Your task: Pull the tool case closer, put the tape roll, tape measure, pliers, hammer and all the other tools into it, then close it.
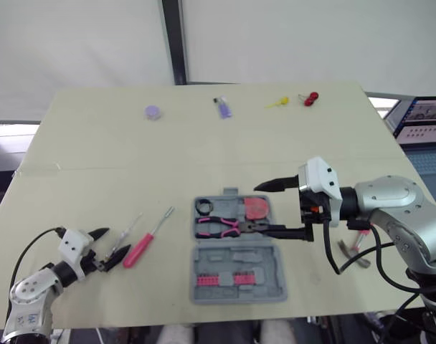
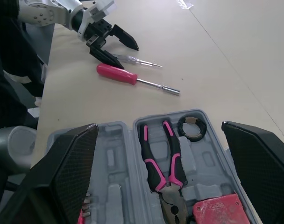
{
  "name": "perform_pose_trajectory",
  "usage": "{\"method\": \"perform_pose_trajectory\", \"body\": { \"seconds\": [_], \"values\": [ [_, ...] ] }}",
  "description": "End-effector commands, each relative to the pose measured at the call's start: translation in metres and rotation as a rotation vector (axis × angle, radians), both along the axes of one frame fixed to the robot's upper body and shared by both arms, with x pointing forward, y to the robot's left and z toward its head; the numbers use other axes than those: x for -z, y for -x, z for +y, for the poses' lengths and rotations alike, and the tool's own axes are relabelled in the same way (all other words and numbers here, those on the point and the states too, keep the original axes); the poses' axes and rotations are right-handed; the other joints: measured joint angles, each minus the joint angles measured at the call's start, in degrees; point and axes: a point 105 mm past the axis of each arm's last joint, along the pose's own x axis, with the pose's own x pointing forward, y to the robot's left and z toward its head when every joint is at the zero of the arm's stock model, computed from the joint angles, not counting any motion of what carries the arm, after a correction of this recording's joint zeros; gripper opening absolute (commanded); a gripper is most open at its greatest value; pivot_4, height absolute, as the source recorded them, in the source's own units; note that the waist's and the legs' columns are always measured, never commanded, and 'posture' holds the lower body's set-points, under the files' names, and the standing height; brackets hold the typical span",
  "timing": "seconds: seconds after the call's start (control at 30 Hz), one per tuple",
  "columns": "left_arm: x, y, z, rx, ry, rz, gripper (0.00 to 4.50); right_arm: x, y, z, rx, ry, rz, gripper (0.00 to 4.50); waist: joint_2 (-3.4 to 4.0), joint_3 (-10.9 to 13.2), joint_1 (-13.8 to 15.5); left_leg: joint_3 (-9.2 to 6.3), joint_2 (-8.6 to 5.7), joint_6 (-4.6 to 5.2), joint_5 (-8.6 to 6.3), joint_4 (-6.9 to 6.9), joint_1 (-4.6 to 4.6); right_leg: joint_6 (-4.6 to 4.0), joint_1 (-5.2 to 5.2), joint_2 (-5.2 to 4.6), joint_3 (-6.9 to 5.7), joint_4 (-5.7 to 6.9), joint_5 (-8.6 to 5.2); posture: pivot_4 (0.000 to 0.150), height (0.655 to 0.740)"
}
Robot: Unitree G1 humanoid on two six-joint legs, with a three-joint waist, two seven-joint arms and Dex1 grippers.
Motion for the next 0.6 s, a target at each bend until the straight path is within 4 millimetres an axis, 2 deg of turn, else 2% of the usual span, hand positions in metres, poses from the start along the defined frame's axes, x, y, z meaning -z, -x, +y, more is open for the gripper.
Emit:
{"method": "perform_pose_trajectory", "body": {
  "seconds": [0.03,0.4,0.5,0.6],
  "values": [
    [0.0153,0.0066,0.0048,-0.034,-0.002,0.06,4.5,-0.0063,0.009,0.0033,-0.054,0.015,-0.033,4.46,0.01,0.0,0.0,0.01,0.0,0.0,0.0,0.0,0.01,0.0,0.0,0.0,0.01,0.01,0.0,0.15,0.74],
    [0.0194,0.0071,0.0063,-0.044,0.004,0.067,4.5,-0.0046,0.0114,0.0032,-0.077,0.037,-0.048,4.46,0.02,0.0,0.1,0.06,0.0,0.0,0.0,-0.01,0.09,0.0,0.02,0.0,0.05,0.05,0.0,0.15,0.74],
    [0.0206,0.0073,0.0067,-0.047,0.007,0.067,3.72,-0.0045,0.0112,0.003,-0.076,0.039,-0.049,4.5,0.02,0.0,0.1,0.07,0.0,0.0,0.0,-0.01,0.1,0.0,0.02,0.0,0.06,0.06,0.0,0.15,0.74],
    [0.0211,0.0072,0.0071,-0.049,0.009,0.066,2.29,-0.0041,0.0106,0.0026,-0.075,0.043,-0.05,4.5,0.03,0.0,0.0,0.08,0.0,0.0,0.0,-0.01,0.12,0.0,0.02,0.0,0.07,0.07,0.0,0.15,0.74]
  ]
}}
